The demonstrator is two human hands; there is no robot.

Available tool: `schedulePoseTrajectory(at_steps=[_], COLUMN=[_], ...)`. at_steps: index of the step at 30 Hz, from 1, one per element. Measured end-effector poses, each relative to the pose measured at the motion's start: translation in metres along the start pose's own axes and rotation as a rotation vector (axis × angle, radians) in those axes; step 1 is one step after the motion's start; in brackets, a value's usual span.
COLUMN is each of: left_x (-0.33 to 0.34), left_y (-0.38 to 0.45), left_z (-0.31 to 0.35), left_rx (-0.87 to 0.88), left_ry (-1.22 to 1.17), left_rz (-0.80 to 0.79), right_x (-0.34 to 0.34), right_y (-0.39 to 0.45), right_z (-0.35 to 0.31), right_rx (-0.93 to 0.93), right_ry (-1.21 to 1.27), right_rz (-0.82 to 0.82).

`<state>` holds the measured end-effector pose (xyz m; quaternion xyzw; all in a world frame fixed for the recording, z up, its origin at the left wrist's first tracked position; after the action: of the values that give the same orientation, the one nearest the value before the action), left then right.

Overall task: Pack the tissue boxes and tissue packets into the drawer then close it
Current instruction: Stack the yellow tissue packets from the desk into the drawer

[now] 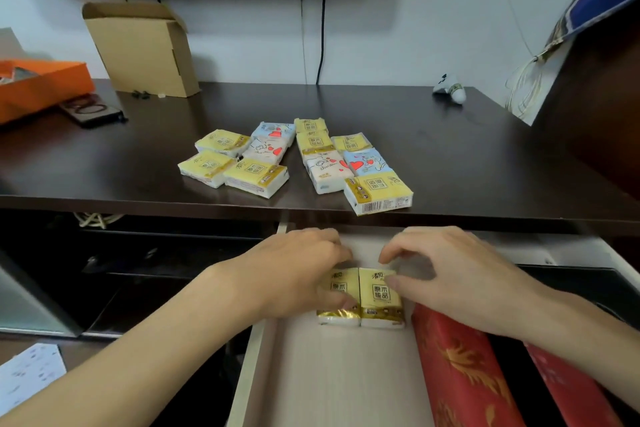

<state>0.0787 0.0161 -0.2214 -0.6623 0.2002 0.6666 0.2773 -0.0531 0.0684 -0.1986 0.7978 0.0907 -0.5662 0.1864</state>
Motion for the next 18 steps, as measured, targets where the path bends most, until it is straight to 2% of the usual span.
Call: schedulePoseTrajectory(at_steps=[3, 5, 7, 10, 13, 15, 18], left_x=[-0.039, -0.066, -0.089, -0.115, -0.121, -0.115, -0.099], left_y=[-0.017, -0.023, -0.017, 0.012, 0.057, 0.089, 0.124], left_z=[-0.008, -0.018, -0.034, -0.062, -0.081, -0.086, -0.094], left_rx=[-0.015, -0.034, -0.085, -0.21, -0.322, -0.373, -0.458], left_ry=[-0.128, -0.266, -0.412, -0.532, -0.418, -0.297, -0.277], left_rz=[0.125, 0.246, 0.361, 0.496, 0.466, 0.373, 0.236], right_x=[-0.046, -0.07, -0.077, -0.06, -0.043, -0.042, -0.044], right_y=[0.0, 0.01, 0.029, 0.056, 0.063, 0.06, 0.054], right_z=[-0.009, -0.008, -0.003, 0.008, 0.014, 0.018, 0.025], right_rx=[-0.065, -0.1, -0.124, -0.127, -0.156, -0.165, -0.163], right_ry=[0.087, 0.073, 0.025, -0.066, -0.155, -0.165, -0.144], right_rz=[0.278, 0.376, 0.333, 0.107, 0.007, 0.039, 0.091])
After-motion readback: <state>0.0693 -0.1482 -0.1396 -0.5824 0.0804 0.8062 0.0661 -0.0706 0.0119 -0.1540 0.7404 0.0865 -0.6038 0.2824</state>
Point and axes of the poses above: each hand's wrist, its own y-axis towards the middle knuckle, its own x-axis out of the palm, z = x × y, the point moved 9 cm from there along y, towards the middle knuckle, and after that the axes turned 15 degrees about -x, right-handed, at the moved point
